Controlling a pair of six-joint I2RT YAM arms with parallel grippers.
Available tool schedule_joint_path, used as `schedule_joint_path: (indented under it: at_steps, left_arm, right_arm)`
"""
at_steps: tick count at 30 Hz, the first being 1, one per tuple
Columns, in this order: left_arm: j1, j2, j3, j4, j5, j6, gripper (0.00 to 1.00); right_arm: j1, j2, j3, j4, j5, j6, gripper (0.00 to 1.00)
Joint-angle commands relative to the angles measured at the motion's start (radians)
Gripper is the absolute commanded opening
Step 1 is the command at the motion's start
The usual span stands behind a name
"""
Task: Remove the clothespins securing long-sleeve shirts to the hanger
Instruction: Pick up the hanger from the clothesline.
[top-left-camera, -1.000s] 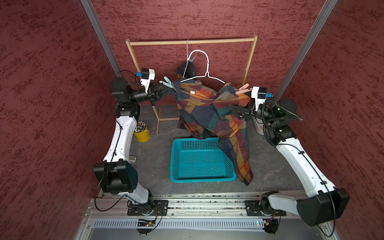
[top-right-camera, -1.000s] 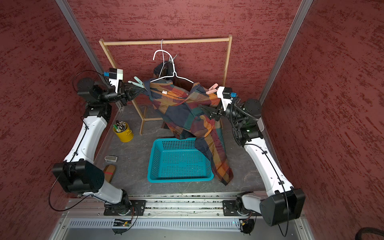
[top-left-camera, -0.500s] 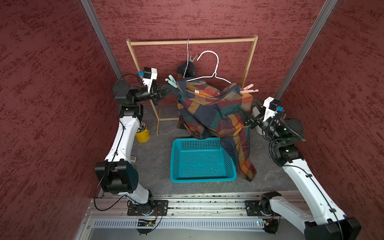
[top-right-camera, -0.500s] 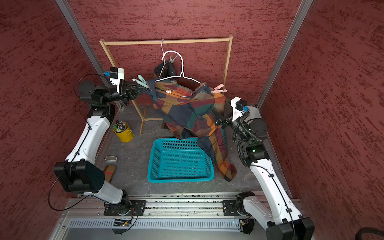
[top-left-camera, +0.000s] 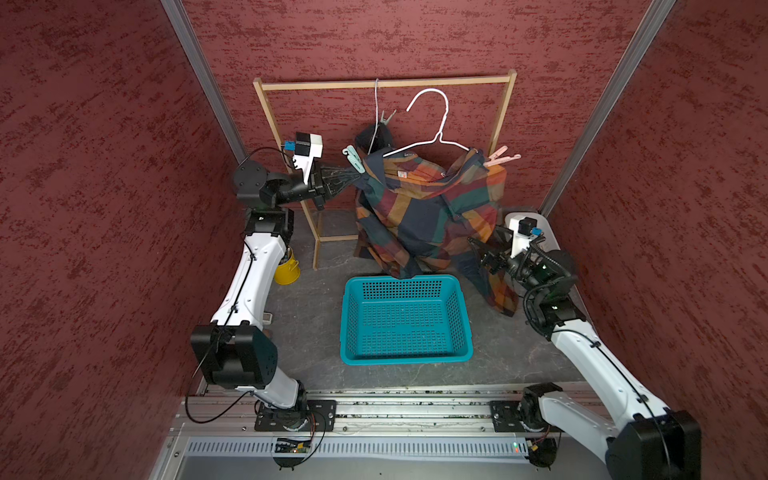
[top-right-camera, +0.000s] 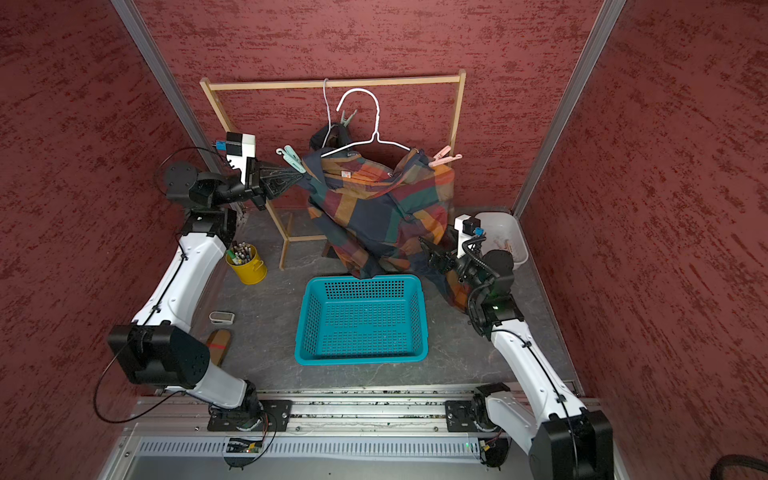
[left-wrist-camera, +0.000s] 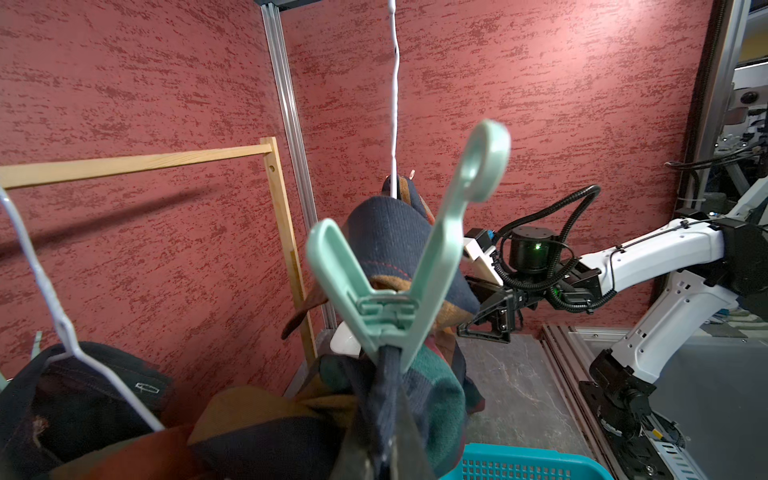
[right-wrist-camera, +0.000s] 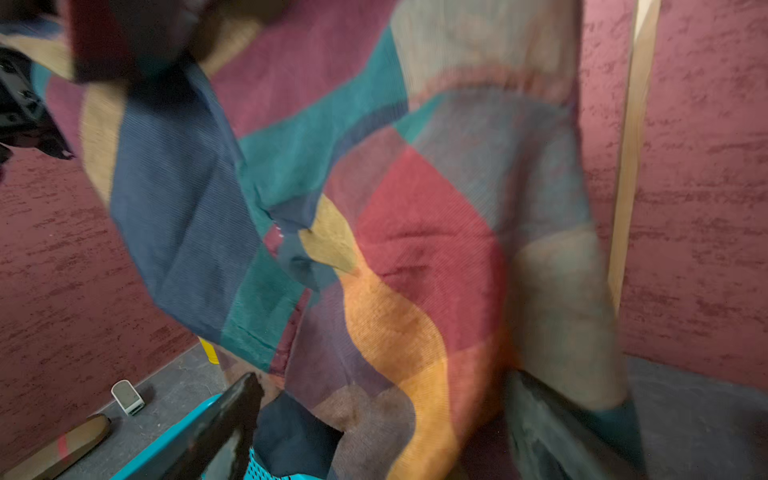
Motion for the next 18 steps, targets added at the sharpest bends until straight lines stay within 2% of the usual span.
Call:
schedule_joint_path:
  at_steps: [1,3,8,11,12,13,15,18]
  left_arm:
    - [-0.030,-0.050,0.043,-0.009,-0.036,0.029,0.00]
    - [-0.048,-0.053,0.051,-0.035,-0.036,0.045,0.00]
    - [-0.090,-0.058,0.069,-0.066,-0.057,0.075,0.00]
    - [-0.122,-0.050,0.087,-0.101,-0.077,0.078,0.00]
    - [-0.133,-0.048,0.091,-0.105,-0.090,0.083,0.00]
    - [-0.143,-0.046,0.095,-0.102,-0.104,0.084,0.00]
    - [-0.166,-0.034,0.105,-0.095,-0.136,0.083,0.00]
    - [-0.197,-0.010,0.128,-0.085,-0.177,0.064,0.00]
  right_arm:
    - [-0.005,0.044,0.021,0.116,-0.003,0.033,0.90]
    - [-0.005,0.076,0.042,0.136,-0.012,0.030,0.85]
    - [-0.005,0.132,0.087,0.194,-0.039,0.042,0.51]
    - [-0.005,0.152,0.110,0.227,-0.061,0.057,0.27]
    - [-0.006,0.158,0.117,0.241,-0.076,0.063,0.13]
    - [-0.004,0.162,0.121,0.255,-0.083,0.074,0.04]
    - [-0.003,0.165,0.130,0.289,-0.092,0.096,0.00]
    - [-0.003,0.158,0.158,0.309,-0.093,0.106,0.00]
